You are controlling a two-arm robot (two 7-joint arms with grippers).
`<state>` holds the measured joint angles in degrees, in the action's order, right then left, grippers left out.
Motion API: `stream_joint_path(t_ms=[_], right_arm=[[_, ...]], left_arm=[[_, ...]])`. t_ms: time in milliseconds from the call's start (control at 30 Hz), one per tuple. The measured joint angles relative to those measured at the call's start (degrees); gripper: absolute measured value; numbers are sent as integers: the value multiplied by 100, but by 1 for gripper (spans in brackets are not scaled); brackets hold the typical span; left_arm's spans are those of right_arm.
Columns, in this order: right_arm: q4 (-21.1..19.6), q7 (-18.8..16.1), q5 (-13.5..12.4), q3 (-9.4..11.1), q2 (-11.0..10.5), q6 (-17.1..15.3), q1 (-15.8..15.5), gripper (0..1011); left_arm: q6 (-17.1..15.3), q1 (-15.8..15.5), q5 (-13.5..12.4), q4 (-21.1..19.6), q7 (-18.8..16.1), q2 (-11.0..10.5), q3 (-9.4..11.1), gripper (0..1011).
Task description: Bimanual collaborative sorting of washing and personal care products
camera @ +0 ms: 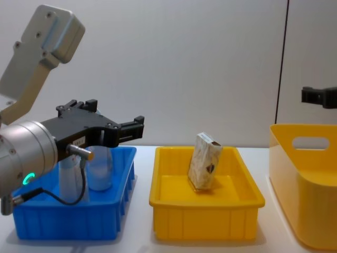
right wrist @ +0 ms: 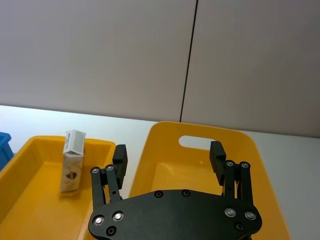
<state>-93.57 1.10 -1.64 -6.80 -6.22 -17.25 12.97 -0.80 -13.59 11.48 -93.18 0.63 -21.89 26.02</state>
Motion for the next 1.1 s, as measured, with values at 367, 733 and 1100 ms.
stream_joint_path(t_ms=[367,733,1100], right_arm=[[-111,-160,-7,-33,-33,122,-56,1004],[-161,-225,-16,-47,-44,176,-80,1004],[-181,-254,-20,-55,-49,194,-87,1004]], left_arm=[[-48,66,-102,-71,-173,18,-76,1001],[-219,274,-155,-246,-609,108,-384,1001],[-374,414,105,-252,-741,248,-700,1001]])
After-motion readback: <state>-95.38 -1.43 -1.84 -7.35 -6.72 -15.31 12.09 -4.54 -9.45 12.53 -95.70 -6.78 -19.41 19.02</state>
